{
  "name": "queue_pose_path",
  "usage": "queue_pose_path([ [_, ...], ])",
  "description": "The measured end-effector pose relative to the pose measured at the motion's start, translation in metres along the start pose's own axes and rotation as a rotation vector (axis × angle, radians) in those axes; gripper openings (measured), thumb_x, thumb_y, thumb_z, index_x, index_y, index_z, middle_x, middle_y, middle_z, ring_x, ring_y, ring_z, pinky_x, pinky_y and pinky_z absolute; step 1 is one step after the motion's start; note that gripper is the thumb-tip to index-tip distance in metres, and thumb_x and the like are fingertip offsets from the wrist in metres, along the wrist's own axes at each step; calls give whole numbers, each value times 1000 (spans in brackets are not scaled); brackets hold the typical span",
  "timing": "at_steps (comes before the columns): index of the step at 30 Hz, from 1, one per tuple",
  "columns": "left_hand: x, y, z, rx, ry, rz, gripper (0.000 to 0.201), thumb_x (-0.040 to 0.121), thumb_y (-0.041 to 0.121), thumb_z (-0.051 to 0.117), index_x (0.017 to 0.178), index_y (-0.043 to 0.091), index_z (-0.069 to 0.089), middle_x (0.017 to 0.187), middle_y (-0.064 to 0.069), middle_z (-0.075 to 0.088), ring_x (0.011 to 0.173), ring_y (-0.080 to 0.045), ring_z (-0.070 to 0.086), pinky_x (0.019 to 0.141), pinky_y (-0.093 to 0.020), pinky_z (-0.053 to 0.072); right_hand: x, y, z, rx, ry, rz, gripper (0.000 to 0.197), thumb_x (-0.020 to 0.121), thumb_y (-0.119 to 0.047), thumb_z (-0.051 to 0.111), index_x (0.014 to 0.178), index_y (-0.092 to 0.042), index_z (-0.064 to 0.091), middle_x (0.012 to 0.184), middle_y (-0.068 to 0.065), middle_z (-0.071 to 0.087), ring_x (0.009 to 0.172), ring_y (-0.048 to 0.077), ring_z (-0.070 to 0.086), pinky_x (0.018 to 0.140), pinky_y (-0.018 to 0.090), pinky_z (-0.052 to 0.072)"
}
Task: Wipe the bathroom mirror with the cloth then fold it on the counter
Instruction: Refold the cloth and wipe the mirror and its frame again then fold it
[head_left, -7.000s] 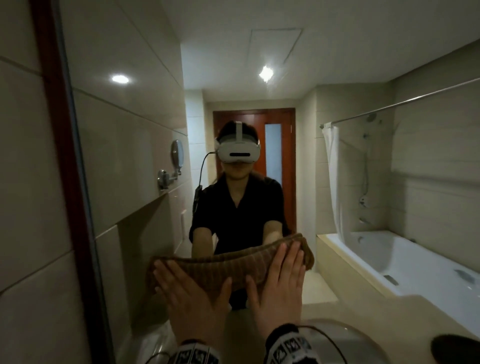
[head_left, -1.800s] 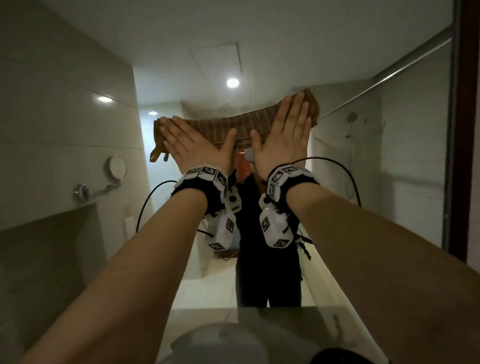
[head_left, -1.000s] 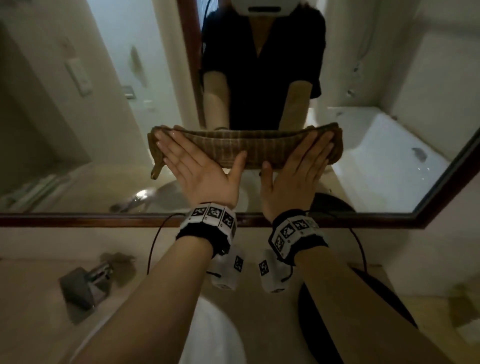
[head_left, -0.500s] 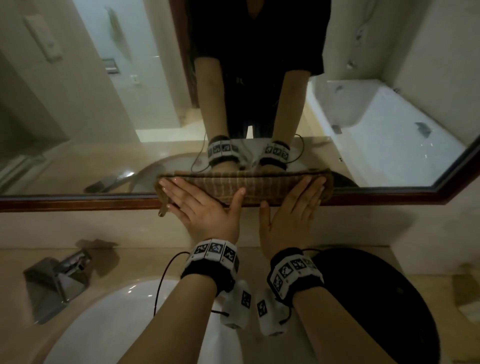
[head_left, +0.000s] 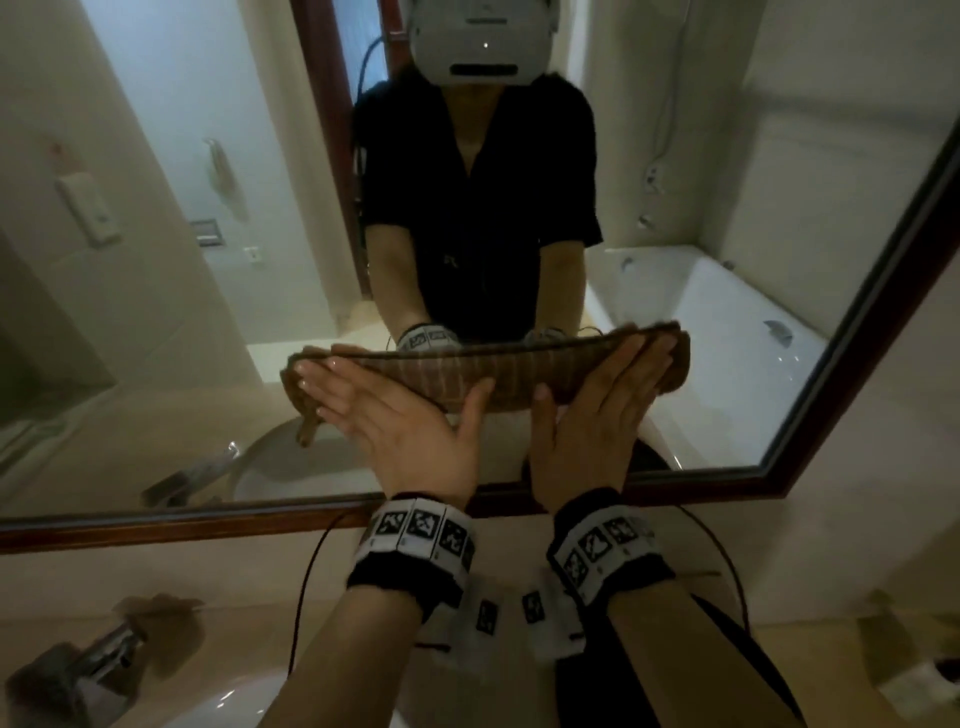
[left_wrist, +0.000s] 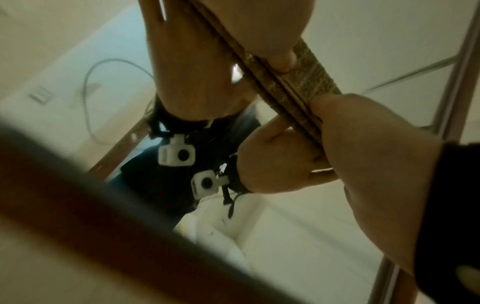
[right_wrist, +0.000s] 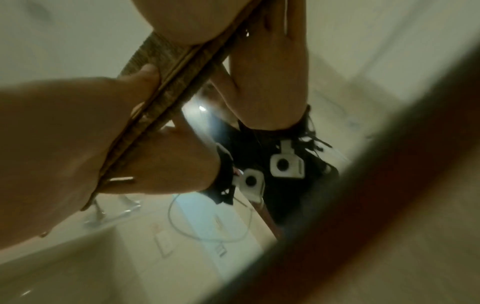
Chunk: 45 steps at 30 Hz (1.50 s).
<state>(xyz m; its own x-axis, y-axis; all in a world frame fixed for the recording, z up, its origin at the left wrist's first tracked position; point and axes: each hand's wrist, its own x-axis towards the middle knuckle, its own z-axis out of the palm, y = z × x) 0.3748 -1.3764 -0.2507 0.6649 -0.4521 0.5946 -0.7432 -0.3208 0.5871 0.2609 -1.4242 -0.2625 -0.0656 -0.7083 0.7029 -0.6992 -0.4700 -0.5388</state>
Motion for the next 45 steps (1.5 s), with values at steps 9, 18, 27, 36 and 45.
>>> queue_pose_path([
  [9,179,195,-127,-25,368,34,138,62,96,26,147,-12,7,155,-32,4,146,-43,2,117,-48,-3,245,-103,-143,-163,257,-289,82,94,-54,28,149,6,16,156,28,11,146,39,9,119,42,5],
  [18,252,288,-197,-78,385,54,136,62,95,27,150,-5,3,158,-26,0,147,-38,-2,116,-47,-7,345,-166,-221,-197,178,-315,84,94,-54,27,151,-1,-4,158,21,-8,147,34,-5,118,41,-2],
  [27,253,288,-202,-162,356,141,133,66,94,24,149,-5,-7,157,-25,-10,147,-36,-10,119,-48,-6,343,-173,-220,-158,198,-265,84,96,-53,29,151,-3,-10,157,20,-18,146,32,-12,118,40,-7],
  [36,249,270,-186,-79,351,221,128,70,92,23,149,-2,-11,158,-23,-15,147,-33,-14,118,-47,-10,317,-160,-193,-88,285,-185,83,95,-52,30,151,-4,-7,158,18,-14,147,31,-11,119,40,-6],
  [45,148,241,-119,-68,225,198,124,73,88,26,149,-4,-10,157,-24,-13,147,-35,-12,119,-52,0,244,-72,-160,-19,283,-125,82,92,-50,33,152,-1,5,159,20,-3,147,33,1,120,45,6],
])
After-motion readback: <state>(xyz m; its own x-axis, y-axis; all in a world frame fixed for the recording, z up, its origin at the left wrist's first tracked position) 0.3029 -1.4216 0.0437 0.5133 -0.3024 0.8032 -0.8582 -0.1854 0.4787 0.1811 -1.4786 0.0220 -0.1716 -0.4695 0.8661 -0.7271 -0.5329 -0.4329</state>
